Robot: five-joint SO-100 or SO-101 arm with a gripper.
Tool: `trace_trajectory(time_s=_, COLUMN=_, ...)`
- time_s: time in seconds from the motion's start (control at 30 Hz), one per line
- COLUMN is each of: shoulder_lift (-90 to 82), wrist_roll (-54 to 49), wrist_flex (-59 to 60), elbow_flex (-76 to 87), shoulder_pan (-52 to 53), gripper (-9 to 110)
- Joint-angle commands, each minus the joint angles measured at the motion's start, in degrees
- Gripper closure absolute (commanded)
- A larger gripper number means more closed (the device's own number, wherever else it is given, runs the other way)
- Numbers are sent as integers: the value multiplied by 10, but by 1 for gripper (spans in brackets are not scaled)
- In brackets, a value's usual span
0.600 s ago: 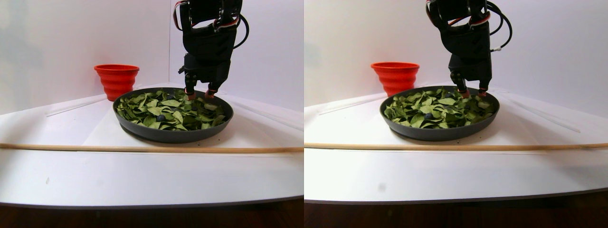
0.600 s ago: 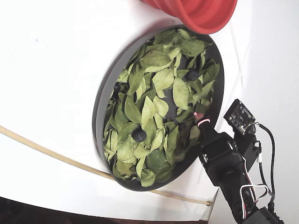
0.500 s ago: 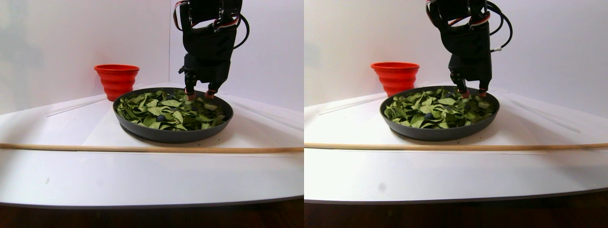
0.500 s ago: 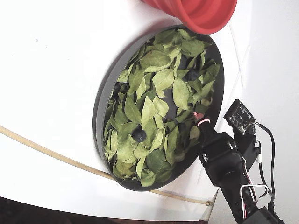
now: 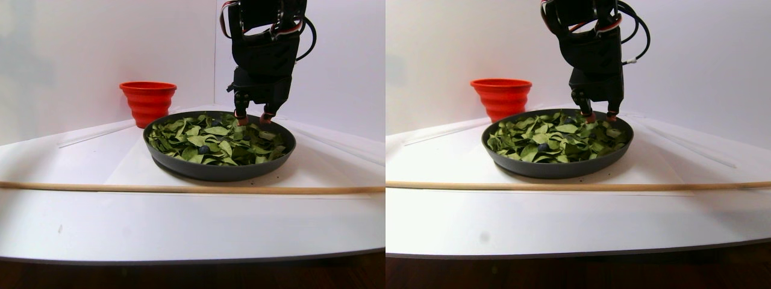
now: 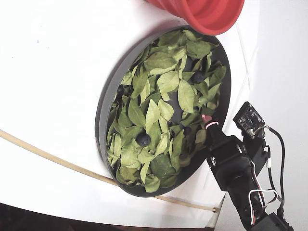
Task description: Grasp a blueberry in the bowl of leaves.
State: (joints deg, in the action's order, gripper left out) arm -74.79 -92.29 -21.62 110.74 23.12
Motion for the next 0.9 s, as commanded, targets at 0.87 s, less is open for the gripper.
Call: trace_trajectory(time_s=0.87, shoulder_lift=-50, wrist_roll=37, wrist_flex=-4, elbow_flex=36, shoulder_pan=-5, gripper=83)
